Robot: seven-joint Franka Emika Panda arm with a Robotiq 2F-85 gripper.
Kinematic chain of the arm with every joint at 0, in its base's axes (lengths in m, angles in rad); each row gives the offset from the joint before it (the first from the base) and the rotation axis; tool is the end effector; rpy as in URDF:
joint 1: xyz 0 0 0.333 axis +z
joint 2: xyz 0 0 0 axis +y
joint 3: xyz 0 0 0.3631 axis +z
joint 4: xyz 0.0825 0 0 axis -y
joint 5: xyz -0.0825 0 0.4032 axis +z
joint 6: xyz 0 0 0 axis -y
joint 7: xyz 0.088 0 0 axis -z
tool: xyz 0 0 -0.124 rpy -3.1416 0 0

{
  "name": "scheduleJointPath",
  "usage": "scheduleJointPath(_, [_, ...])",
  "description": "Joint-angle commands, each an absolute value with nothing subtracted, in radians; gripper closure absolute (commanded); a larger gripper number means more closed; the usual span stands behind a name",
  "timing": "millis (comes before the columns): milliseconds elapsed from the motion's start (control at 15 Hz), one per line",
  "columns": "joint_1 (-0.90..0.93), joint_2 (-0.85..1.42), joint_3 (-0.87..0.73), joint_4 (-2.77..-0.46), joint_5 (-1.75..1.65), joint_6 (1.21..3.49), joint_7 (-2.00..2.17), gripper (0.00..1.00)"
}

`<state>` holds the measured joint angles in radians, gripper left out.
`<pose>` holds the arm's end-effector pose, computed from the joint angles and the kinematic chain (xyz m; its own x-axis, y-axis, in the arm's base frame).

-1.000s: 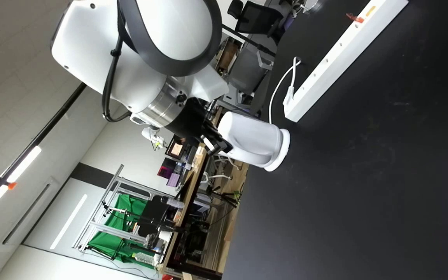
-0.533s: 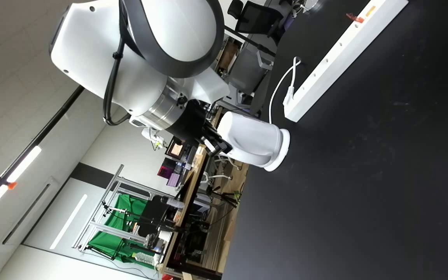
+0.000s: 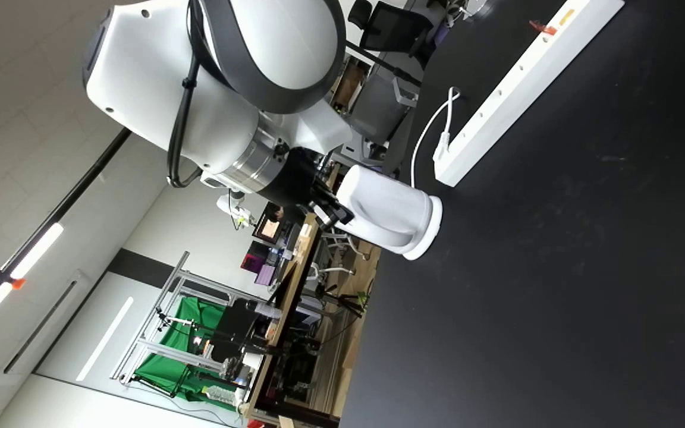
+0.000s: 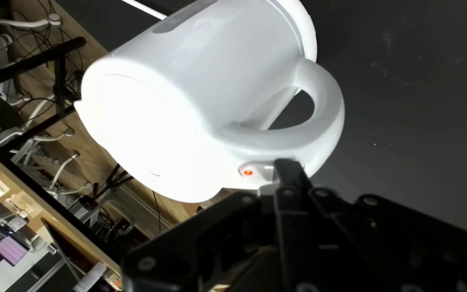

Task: Turn on the extension cable, turn on the electric kettle then turn it off

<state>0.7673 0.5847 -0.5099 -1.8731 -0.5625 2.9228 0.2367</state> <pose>0.6730 0.2528 0.2892 0.6427 0.6691 0.3732 0.4662 -0.7281 0.5025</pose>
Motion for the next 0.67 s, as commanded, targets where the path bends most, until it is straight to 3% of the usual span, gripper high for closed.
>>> scheduleJointPath(0, [0.798,0.641,-0.572,-1.853,-0.646,2.880,0.345,1.00])
scheduleJointPath(600, [0.778,0.635,-0.525,-1.833,-0.837,2.776,0.481,1.00])
